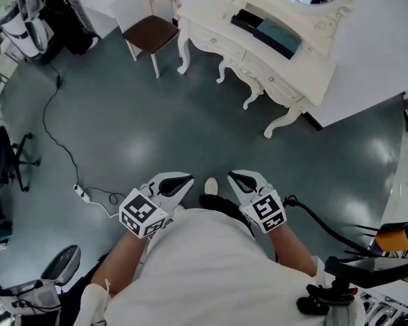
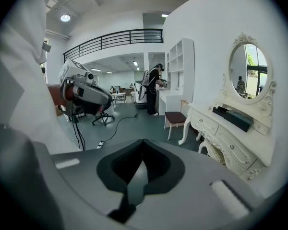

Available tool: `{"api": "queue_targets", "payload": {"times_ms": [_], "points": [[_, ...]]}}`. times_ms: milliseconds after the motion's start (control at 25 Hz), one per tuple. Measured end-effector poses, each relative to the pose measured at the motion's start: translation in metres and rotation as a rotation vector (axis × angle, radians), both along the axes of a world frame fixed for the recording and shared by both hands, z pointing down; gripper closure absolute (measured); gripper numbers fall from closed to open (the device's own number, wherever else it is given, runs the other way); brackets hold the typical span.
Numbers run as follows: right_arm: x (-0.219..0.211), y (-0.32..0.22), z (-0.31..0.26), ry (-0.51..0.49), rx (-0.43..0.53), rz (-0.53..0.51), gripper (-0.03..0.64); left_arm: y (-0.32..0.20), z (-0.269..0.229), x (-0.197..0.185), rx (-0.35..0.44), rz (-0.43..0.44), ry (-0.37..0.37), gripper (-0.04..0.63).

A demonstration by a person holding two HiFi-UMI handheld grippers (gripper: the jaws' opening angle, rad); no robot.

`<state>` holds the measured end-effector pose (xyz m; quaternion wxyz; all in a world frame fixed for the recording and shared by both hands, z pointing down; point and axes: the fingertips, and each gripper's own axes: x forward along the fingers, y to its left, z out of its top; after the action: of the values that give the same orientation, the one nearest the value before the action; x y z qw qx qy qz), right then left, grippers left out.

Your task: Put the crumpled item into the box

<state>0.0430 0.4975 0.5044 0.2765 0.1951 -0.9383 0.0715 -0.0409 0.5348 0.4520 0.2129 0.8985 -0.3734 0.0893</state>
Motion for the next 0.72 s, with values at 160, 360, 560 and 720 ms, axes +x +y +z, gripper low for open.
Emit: {"api": "queue_targets", "payload": {"times_ms": [160, 360, 560, 720], "points": [[0.018, -0.049, -0.012, -0.025, 0.014, 0.013, 0.609, -0.048, -0.009, 0.016, -0.006, -0.009, -0.029, 0.594], [0.046, -0.095, -0.014, -0.041, 0.001, 0.041, 0.571, -0.100, -0.016, 0.031, -0.003, -0.048, -0.053, 0.570], [0.063, -0.138, -0.009, -0.023, -0.014, 0.073, 0.551, -0.148, -0.016, 0.040, -0.029, -0.063, -0.037, 0.545], [0.064, -0.173, -0.002, -0.019, -0.028, 0.098, 0.535, -0.189, -0.013, 0.039, -0.036, -0.046, -0.048, 0.540]]}}
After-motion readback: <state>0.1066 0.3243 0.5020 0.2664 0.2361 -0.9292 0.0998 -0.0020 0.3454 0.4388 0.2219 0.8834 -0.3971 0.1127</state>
